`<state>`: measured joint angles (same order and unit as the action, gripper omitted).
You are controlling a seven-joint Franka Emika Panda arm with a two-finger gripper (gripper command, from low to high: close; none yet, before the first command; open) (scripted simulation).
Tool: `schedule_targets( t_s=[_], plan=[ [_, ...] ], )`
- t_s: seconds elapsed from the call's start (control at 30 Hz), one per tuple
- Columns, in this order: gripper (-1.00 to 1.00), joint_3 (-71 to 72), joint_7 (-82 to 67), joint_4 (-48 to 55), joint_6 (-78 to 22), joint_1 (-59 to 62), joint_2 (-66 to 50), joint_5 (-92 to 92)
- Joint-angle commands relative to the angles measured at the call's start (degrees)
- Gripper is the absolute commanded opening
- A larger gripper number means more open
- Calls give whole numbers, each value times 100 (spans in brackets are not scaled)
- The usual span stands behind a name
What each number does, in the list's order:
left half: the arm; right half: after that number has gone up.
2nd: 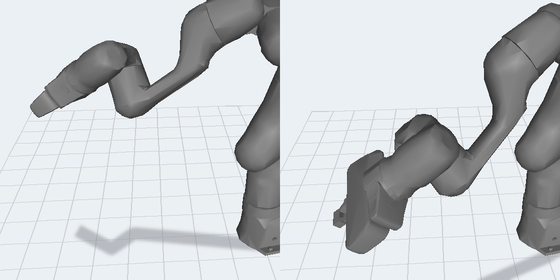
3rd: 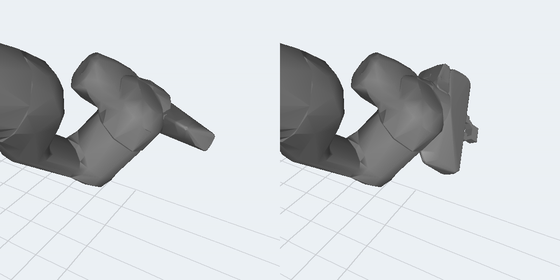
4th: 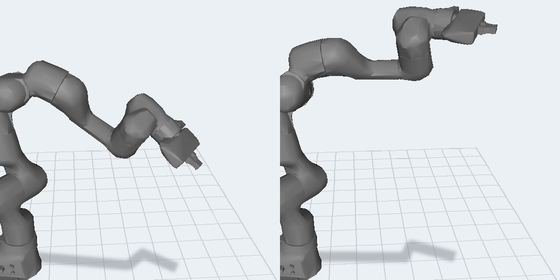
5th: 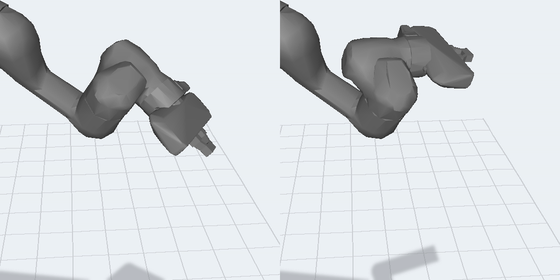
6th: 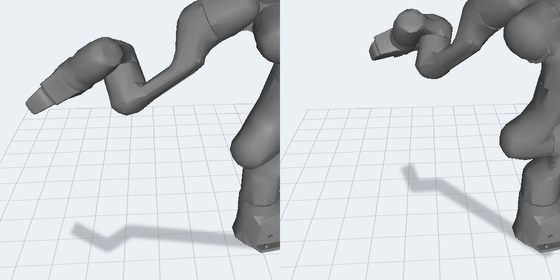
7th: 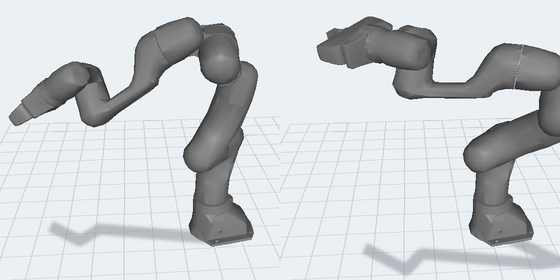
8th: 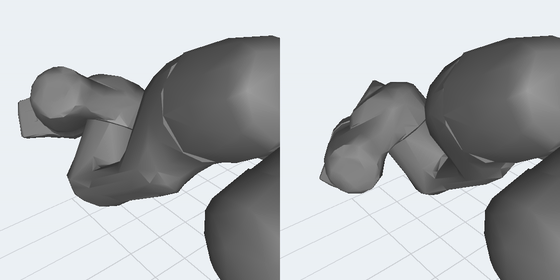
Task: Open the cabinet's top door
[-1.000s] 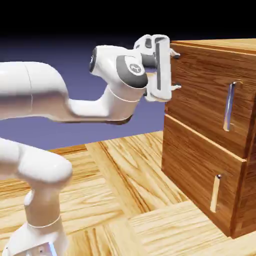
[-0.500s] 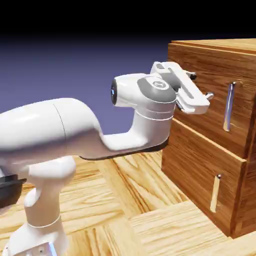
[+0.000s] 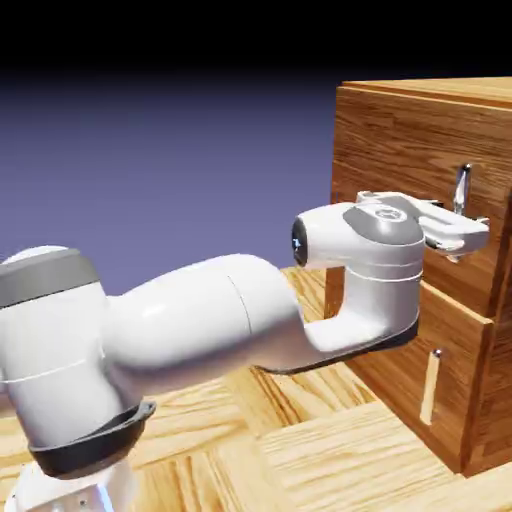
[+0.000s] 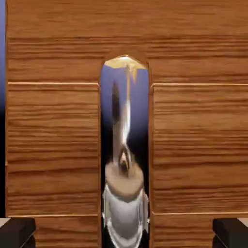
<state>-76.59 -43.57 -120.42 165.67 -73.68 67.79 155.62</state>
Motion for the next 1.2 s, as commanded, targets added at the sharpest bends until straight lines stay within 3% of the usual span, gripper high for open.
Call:
schedule_targets(
  t_s=[0.0,0.67,1.17],
  plan=[
    [-100,97,40,-207,-151,175,5,-9],
    [-100,3129,397,-4271,-3373,3673,606,-1882],
    [-100,6243,351,-5529,-5598,3938,1339,-4992]
  ],
)
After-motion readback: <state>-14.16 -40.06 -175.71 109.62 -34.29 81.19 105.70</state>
